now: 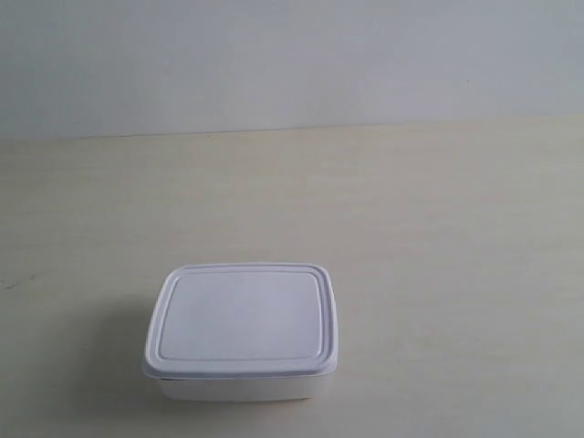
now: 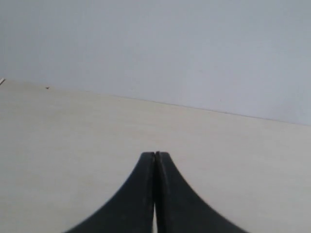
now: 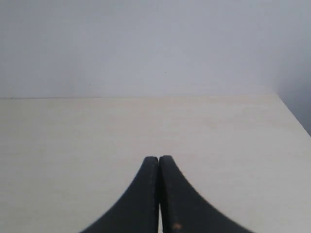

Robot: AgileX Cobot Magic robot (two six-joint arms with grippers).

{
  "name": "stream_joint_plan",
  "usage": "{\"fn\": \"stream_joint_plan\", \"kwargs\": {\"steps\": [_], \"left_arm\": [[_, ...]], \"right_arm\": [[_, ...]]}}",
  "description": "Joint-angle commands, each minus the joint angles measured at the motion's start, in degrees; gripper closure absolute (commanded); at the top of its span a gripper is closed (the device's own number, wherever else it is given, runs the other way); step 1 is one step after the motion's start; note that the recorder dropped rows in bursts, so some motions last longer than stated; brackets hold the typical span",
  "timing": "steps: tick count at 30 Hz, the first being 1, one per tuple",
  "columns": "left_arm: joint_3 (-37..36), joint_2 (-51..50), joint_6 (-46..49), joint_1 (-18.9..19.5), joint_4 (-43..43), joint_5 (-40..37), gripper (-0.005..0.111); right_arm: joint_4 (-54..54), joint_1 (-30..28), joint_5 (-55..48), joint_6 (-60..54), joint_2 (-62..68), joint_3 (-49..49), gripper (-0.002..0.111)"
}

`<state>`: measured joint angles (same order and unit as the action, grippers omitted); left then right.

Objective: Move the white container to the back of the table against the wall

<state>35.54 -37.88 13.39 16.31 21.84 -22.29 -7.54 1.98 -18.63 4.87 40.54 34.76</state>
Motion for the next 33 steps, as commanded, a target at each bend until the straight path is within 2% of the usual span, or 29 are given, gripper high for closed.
{"fn": "stream_joint_plan", "kwargs": {"steps": [1,14,21,28,30,33], "left_arm": [[0.61,-0.14,0.04,-0.36,-0.25,0.61,0.107],[0.61,-0.14,0.04,-0.36,0.80,0.60,0.107],[0.61,-0.14,-0.06,-0.36,15.58,6.28,0.107],[0.61,-3.80,0.06,-0.36,25.83,0.85,0.107],[0.61,-6.23,1.13,-1.39,27.11,-0.48,0.107],[0.61,-9.81,3.66,-5.04,28.02,-0.48,0.107]], "right_arm": [[-0.02,-0.03,1.23,-0.28,0.11,0.53,0.108],[-0.02,-0.03,1.23,-0.28,0.11,0.53,0.108],[-0.02,-0.03,1.23,-0.28,0.11,0.53,0.108],[-0.02,-0.03,1.23,-0.28,0.11,0.53,0.108],[-0.02,-0.03,1.23,-0.28,0.11,0.53,0.108],[-0.02,-0.03,1.23,-0.28,0.11,0.53,0.108]]}}
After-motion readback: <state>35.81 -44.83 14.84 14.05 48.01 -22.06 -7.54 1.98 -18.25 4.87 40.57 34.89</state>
